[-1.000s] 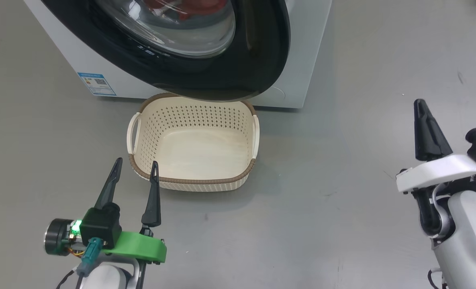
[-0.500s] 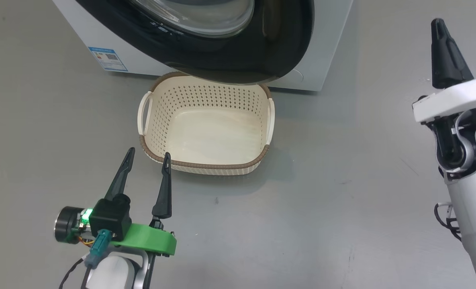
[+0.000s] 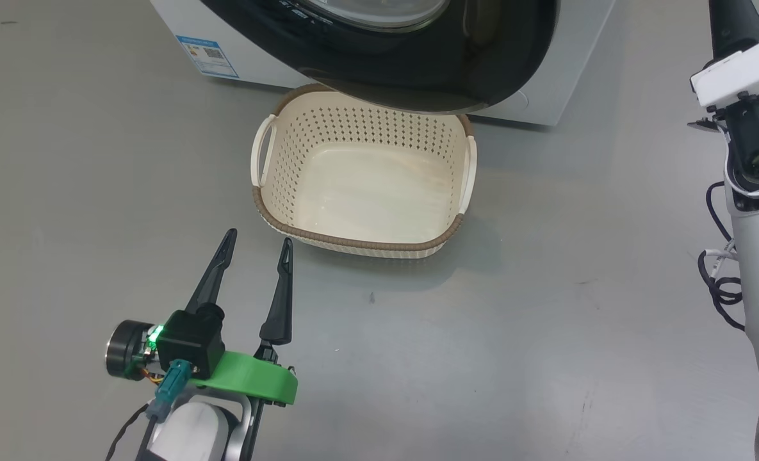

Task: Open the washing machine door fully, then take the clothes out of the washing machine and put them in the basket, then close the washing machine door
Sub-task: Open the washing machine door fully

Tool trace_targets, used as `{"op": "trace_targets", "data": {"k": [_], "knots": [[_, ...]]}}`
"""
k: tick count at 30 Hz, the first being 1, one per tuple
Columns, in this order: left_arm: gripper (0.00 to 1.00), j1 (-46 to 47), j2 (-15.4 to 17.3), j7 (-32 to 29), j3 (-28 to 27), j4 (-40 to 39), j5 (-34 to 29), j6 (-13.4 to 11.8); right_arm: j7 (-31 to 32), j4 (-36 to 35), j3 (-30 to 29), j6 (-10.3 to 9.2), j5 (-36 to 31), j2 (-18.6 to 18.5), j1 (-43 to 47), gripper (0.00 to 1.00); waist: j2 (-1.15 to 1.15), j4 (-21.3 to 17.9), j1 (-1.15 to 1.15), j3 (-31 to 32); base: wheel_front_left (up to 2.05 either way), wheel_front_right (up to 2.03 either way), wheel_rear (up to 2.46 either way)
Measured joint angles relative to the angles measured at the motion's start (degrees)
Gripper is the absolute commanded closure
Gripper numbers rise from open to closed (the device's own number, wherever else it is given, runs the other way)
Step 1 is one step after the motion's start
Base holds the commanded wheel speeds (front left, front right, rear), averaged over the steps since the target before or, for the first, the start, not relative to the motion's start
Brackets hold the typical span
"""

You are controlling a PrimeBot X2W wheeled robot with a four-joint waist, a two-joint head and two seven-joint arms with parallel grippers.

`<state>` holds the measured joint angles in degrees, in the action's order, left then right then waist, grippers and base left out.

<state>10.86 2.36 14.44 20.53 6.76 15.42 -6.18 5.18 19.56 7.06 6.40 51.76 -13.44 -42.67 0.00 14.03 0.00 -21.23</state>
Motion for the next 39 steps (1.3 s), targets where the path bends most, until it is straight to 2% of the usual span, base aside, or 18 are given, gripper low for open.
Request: {"op": "trace_targets", "data": {"k": [4, 18, 24, 28, 31, 39], "knots": [[0.0, 0.48, -0.01, 0.0, 0.43, 0.0, 0.63, 0.0, 2.66, 1.6, -0.96, -0.31, 2.5, 0.67, -2.66, 1.0, 0.0, 1.18, 0.0, -0.88, 0.0, 0.0, 0.0], [0.0, 1.97, -0.05, 0.0, 1.87, 0.01, 1.35, -0.04, 12.28, 8.1, -4.5, -5.01, 12.04, 3.0, -9.61, 1.0, 0.0, 4.94, 0.0, -2.94, 0.0, 0.0, 0.0], [0.0, 2.03, -0.09, 0.0, 2.42, 0.15, 1.92, -0.07, 15.55, 9.54, -5.89, -6.16, 15.61, 4.19, -12.43, 1.0, 0.0, 6.2, 0.0, -3.48, 0.0, 0.0, 0.0], [0.0, 2.04, -0.12, 0.0, 2.54, 0.3, 2.67, -0.08, 17.59, 10.71, -6.19, -6.71, 17.28, 4.76, -13.9, 1.0, 0.0, 6.82, 0.0, -3.67, 0.0, 0.0, 0.0], [0.0, 2.04, -0.13, 0.0, 2.54, 0.37, 2.67, -0.08, 19.89, 12.02, -7.49, -8.31, 20.74, 6.39, -14.71, 1.0, 0.0, 7.09, 0.0, -3.63, 0.0, 0.0, 0.0], [0.0, 2.07, -0.16, 0.0, 2.54, 0.41, 2.66, -0.16, 23.87, 13.92, -8.81, -10.1, 24.03, 6.21, -15.73, 1.0, 0.0, 7.38, 0.0, -3.54, 0.0, 0.0, 0.0]]}}
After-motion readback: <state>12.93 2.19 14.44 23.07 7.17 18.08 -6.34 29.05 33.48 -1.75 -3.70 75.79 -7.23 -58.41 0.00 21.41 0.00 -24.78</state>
